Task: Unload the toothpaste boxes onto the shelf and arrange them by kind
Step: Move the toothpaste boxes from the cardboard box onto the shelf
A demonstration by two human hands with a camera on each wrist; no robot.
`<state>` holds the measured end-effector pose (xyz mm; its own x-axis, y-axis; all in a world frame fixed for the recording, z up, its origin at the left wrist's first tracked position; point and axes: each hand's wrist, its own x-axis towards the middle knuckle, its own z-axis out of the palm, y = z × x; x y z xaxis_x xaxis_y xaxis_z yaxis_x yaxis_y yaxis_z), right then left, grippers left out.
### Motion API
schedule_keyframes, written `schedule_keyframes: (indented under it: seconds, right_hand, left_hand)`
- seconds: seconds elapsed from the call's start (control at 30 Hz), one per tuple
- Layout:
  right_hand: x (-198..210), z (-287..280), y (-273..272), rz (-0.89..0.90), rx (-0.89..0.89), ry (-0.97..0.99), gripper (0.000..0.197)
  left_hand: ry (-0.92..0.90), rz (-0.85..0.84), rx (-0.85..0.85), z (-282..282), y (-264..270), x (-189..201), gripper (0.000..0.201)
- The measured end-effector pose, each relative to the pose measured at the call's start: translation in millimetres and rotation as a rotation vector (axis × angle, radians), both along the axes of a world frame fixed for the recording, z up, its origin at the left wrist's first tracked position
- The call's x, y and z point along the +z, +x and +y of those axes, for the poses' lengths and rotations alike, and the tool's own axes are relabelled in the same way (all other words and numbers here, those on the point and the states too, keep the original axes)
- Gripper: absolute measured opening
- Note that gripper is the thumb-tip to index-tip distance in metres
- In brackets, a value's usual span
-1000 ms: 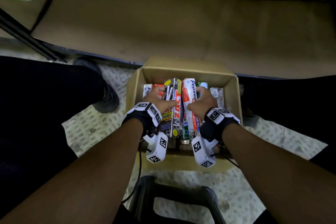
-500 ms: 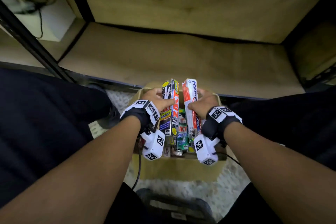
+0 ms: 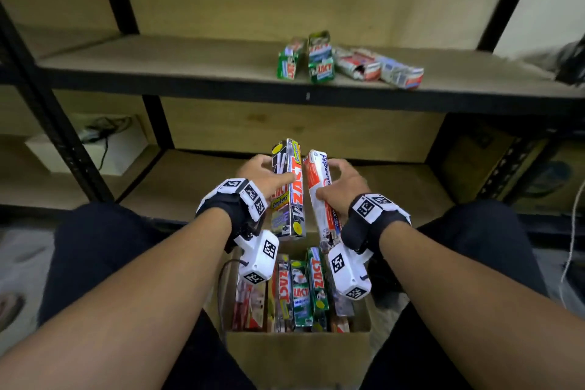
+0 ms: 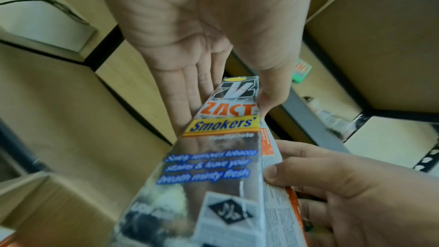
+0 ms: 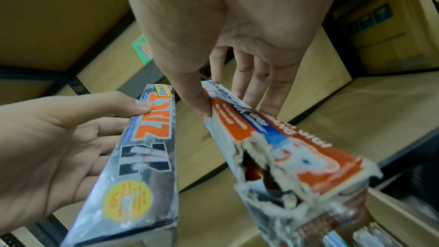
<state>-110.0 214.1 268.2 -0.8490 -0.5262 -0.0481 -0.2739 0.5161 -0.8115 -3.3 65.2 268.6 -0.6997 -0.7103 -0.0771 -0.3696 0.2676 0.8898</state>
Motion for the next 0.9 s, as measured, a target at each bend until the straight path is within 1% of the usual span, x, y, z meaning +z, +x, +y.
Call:
schedule_keyframes:
  seconds: [0.1, 0.27, 0.33, 0.4, 0.5, 0.57, 0.6, 0.63, 0.7, 0.73, 0.8, 0.87, 0.9]
  right_hand:
    - [35.8, 9.6, 0.3, 0.054, 0.020, -0.036, 0.061]
    - [99.6, 20.3, -5.2, 0.183, -0.008, -0.070, 0.059]
    - [123.4, 23.4, -11.4, 0.210, -0.010, -0.072, 0.060]
    - [144.5, 23.9, -19.6, 0.228, -0.008, -0.076, 0.062]
    - [169.5, 20.2, -32.2, 0.273, -0.011, -0.068, 0.061]
    - [182.7, 16.3, -42.8, 0.320, -0.028, -0.052, 0.061]
    - [189.1, 13.1, -48.8, 0.335, -0.033, -0.042, 0.062]
    - [195.3, 9.6, -55.2, 0.347, -0.034, -0.030, 0.062]
    - [206.5, 0.2, -70.1, 0.373, -0.036, 0.008, 0.062]
    - [211.8, -5.2, -77.1, 0.385, -0.032, 0.027, 0.062]
    - [221.6, -17.5, -91.7, 0.419, -0.017, 0.057, 0.060]
    - [229.1, -29.2, -106.0, 0.448, -0.016, 0.090, 0.057]
    - [231.6, -35.3, -113.3, 0.453, -0.023, 0.101, 0.057]
  left_hand:
    - [-0.044, 0.076, 0.004, 9.9, -0.3, 40.9, 0.068]
    - [-0.123, 0.146, 0.001, 18.3, -3.8, 101.9, 0.078]
    - [-0.128, 0.171, 0.005, 19.1, -7.9, 121.5, 0.078]
    - [-0.179, 0.172, 0.020, 18.9, -13.0, 138.3, 0.073]
    - [-0.270, 0.146, 0.035, 14.3, -24.7, 158.3, 0.083]
    - [-0.289, 0.148, 0.040, 9.1, -34.0, 170.9, 0.085]
    - [-0.288, 0.155, 0.040, 4.9, -39.8, 177.9, 0.080]
    - [-0.288, 0.157, 0.042, 0.1, -46.1, 185.1, 0.069]
    - [-0.308, 0.152, 0.060, -14.8, -58.9, 200.3, 0.036]
    - [-0.326, 0.147, 0.067, -22.9, -64.2, 207.8, 0.028]
    - [-0.392, 0.115, 0.080, -40.3, -73.0, 222.2, 0.030]
    - [-0.469, 0.051, 0.070, -60.2, -82.7, 231.1, 0.024]
    - [-0.507, 0.021, 0.057, -69.4, -87.6, 234.5, 0.030]
